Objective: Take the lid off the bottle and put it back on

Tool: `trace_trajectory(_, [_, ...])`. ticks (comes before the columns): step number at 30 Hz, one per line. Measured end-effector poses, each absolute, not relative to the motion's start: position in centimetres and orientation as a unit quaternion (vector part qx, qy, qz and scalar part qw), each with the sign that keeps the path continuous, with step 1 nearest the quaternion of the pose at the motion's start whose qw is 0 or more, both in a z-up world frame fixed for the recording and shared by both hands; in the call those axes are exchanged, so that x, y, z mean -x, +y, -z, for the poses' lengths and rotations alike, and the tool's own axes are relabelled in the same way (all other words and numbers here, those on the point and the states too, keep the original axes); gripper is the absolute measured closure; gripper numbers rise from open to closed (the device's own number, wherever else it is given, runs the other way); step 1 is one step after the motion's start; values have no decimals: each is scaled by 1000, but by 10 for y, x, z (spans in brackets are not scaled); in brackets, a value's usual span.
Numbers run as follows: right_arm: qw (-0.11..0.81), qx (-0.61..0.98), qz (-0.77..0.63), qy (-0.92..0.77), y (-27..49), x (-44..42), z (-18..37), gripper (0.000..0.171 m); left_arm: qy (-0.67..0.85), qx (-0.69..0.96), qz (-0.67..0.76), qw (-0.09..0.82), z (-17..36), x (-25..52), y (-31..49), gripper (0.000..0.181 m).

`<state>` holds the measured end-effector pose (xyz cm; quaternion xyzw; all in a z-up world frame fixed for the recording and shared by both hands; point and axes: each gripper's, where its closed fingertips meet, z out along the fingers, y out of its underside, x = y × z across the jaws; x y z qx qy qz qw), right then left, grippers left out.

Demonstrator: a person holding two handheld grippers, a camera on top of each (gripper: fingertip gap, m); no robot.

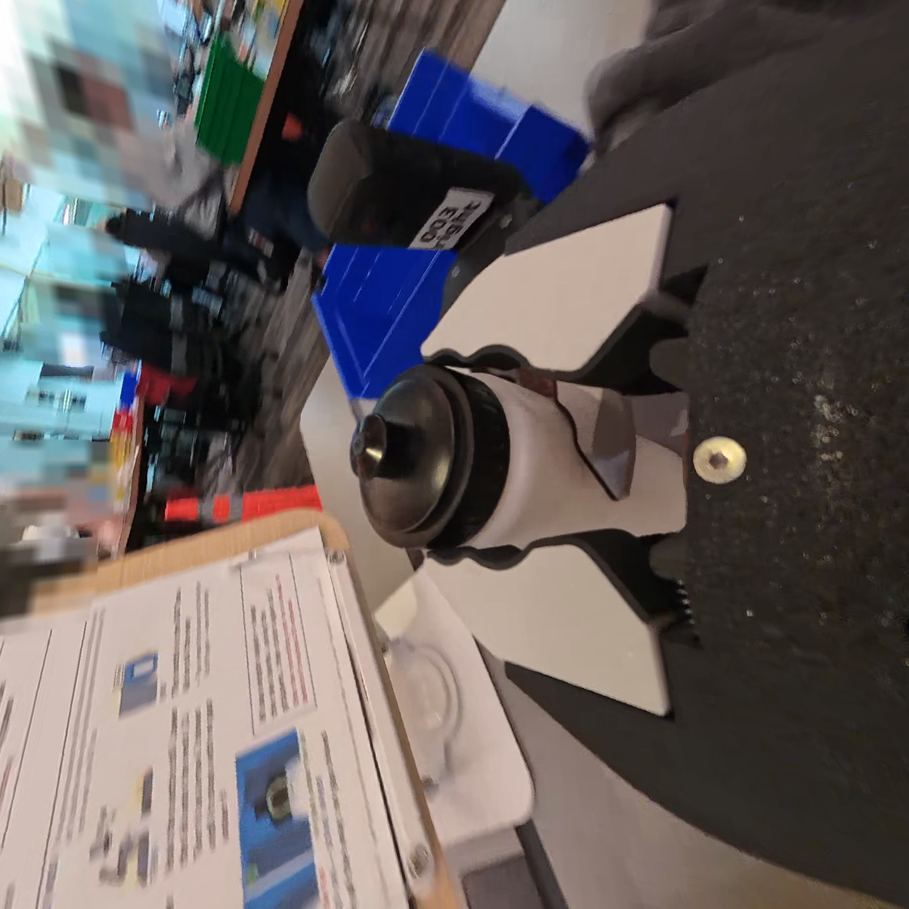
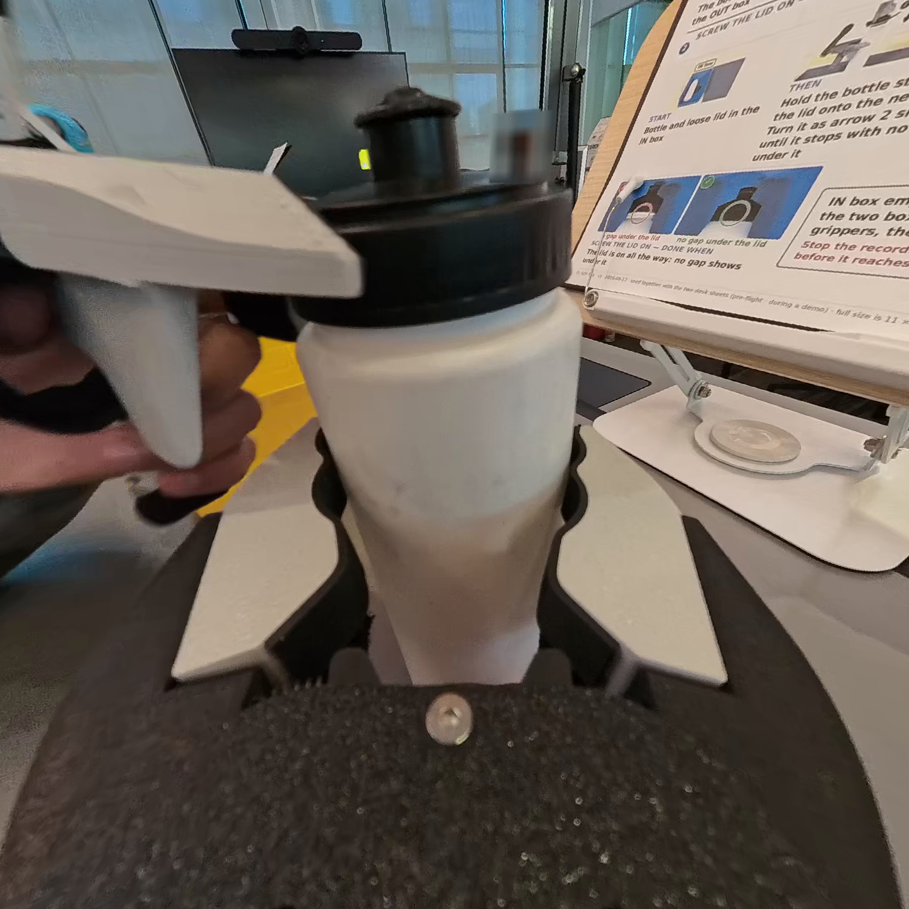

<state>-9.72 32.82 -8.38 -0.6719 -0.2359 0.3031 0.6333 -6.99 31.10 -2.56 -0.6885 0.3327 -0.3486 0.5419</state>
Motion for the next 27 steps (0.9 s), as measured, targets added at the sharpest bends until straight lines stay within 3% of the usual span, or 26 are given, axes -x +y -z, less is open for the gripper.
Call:
trace_trajectory(5, [636,672,-302,-231,328,97,84,83,228,724,270,592,25,71,312,112])
trace_trajectory(8, [635,669,-305,-238,326,98,83,83,249,718,261,596,27,73,307,113])
trace_trajectory(9, [634,669,-307,-237,326,98,84,83,270,717,266,586,29,76,305,114])
trace_trajectory(11, [633,670,-308,-236,328,99,84,83,306,711,298,558,27,86,297,95])
trace_trajectory(13, [634,667,-312,-236,329,99,84,83,392,672,361,514,20,94,276,109])
trace_trajectory(16, [631,668,-314,-240,328,99,84,83,469,603,449,464,0,117,261,106])
trace_trajectory(20, [630,665,-320,-242,327,99,84,83,524,553,540,358,-8,133,278,85])
trace_trajectory(27, [627,662,-334,-239,329,100,84,83,598,469,590,273,14,101,308,79])
